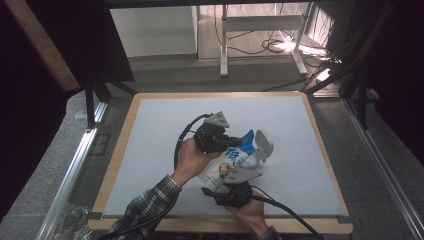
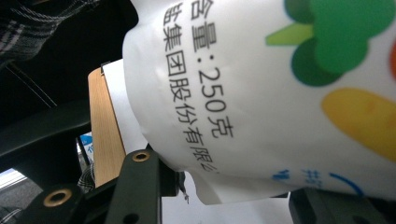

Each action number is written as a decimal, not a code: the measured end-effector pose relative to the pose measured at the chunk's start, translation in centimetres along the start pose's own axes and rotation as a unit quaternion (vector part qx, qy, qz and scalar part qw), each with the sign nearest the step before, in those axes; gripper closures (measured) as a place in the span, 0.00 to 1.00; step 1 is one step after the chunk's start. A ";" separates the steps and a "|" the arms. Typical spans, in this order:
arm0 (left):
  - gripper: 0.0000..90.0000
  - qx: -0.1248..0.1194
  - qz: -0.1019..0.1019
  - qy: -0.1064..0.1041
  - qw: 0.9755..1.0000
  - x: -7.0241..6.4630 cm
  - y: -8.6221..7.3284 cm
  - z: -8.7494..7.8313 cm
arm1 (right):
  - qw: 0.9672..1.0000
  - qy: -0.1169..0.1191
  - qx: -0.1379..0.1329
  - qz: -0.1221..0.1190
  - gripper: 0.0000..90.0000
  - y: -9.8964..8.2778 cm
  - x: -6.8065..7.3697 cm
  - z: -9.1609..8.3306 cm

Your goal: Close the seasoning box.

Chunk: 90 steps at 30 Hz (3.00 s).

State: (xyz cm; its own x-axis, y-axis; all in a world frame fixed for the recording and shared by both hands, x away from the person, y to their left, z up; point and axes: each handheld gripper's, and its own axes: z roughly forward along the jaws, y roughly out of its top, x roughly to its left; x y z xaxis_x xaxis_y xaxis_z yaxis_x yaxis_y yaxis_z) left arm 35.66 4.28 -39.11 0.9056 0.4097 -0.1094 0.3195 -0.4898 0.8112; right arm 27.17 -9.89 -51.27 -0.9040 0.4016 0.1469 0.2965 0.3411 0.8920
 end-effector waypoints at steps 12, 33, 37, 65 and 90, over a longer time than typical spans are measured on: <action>1.00 0.001 -0.006 -0.005 1.000 0.2 0.1 0.4 | 1.000 0.003 -0.005 -0.001 0.66 0.3 0.1 -0.1; 1.00 -0.003 -0.019 -0.015 1.000 0.6 0.2 1.0 | 1.000 0.008 -0.013 0.002 0.66 0.6 0.2 -0.3; 1.00 -0.004 -0.021 -0.018 1.000 0.6 0.3 1.0 | 1.000 0.007 -0.014 0.002 0.66 0.6 0.2 -0.3; 0.99 0.019 -0.037 -0.030 0.999 1.0 1.0 1.5 | 1.000 0.003 -0.016 -0.003 0.66 1.0 0.4 -0.5; 0.99 0.034 -0.045 -0.034 0.998 1.4 1.5 1.9 | 1.000 0.003 -0.023 0.002 0.66 1.2 0.4 -0.5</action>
State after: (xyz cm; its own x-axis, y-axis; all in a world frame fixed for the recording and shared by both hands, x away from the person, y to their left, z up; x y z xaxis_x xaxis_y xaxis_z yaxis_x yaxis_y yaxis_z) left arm 37.95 2.64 -39.14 0.8887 0.4025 -0.2194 0.4157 -0.5059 0.7558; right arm 27.04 -9.77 -49.88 -0.9046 0.3979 0.1528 0.2856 0.2997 0.9103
